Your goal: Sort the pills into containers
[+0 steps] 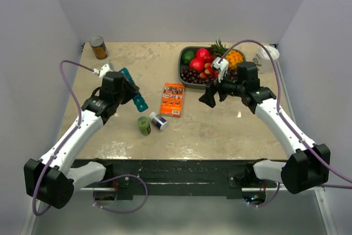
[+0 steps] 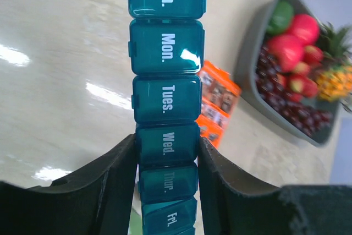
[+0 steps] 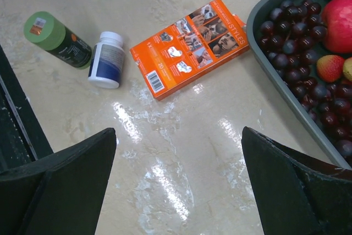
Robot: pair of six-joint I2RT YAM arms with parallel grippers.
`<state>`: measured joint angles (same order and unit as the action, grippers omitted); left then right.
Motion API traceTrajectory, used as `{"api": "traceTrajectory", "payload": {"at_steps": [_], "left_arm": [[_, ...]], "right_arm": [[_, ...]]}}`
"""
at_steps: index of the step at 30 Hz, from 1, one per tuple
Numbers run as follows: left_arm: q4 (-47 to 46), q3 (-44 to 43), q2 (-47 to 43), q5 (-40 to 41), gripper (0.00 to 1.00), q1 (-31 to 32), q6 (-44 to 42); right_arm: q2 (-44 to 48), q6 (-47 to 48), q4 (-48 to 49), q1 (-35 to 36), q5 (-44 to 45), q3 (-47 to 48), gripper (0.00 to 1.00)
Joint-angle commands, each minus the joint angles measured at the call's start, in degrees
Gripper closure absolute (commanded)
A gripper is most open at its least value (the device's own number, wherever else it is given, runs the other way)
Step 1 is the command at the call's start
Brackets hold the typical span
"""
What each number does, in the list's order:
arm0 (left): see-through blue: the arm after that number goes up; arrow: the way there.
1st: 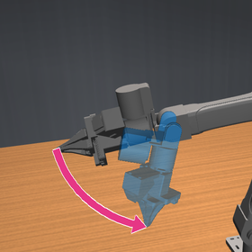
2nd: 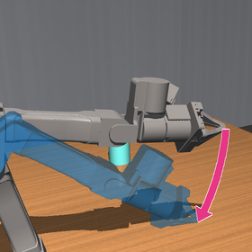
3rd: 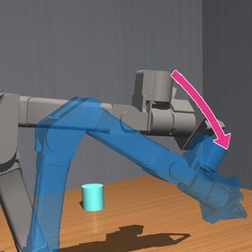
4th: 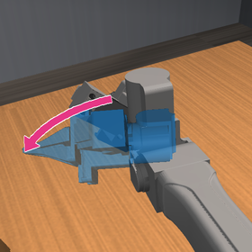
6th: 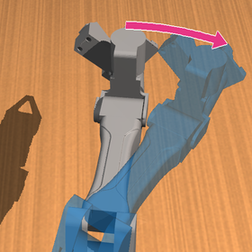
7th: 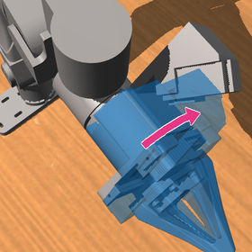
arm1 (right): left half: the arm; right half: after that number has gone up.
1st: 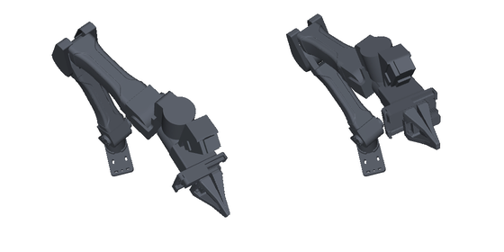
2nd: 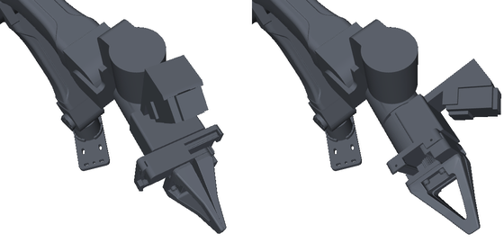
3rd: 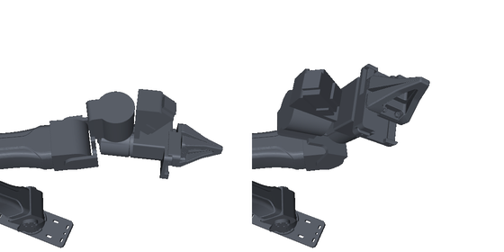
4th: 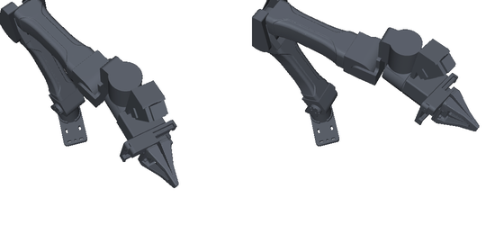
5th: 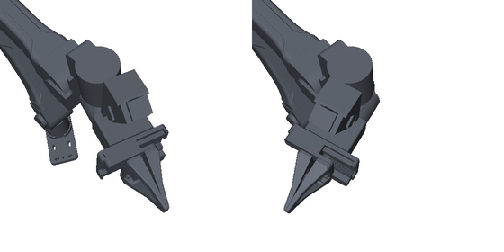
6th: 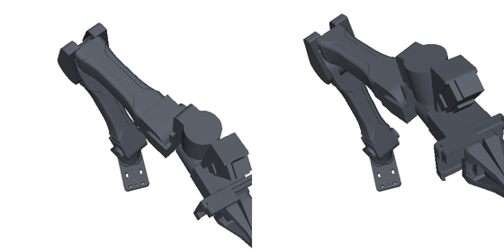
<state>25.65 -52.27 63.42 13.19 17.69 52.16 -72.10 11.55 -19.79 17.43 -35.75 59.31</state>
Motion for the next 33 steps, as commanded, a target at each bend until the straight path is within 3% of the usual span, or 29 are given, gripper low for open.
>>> {"api": "traceTrajectory", "payload": {"at_steps": [1, 11, 14, 20, 27, 30, 33], "left_arm": [[0.8, -5.0, 0.5, 0.2, 0.94, 8.0, 7.0], [-3.8, -12.1, 14.9, 6.6, 0.95, 35.1, 18.1], [-3.8, -15.0, 21.6, 7.3, 0.95, 40.0, 19.1], [-3.5, -19.9, 32.7, 5.9, 0.95, 45.1, 20.2], [-4.9, -21.4, 40.5, 3.2, 0.95, 46.5, 20.8], [-5.3, -21.6, 43.3, 3.2, 0.88, 46.5, 21.3], [-4.5, -22.8, 45.3, 4.3, 0.71, 46.5, 21.6]], "right_arm": [[3.6, -0.1, 2.5, -2.4, -1.1, -1.0, 0.01], [8.7, 0.5, 2.6, -14.7, -0.8, -3.1, 0.01], [9.3, 1.0, 2.1, -18.0, 0.5, -3.8, 0.01], [9.0, 2.5, 0.8, -21.5, 2.4, -4.6, 0.01], [8.6, 2.9, 0.9, -21.6, 1.9, -5.2, 0.01], [8.6, 3.0, 0.8, -21.7, 1.1, -5.4, 0.01], [8.5, 3.0, 0.7, -21.7, 0.4, -5.6, 0.01]]}}
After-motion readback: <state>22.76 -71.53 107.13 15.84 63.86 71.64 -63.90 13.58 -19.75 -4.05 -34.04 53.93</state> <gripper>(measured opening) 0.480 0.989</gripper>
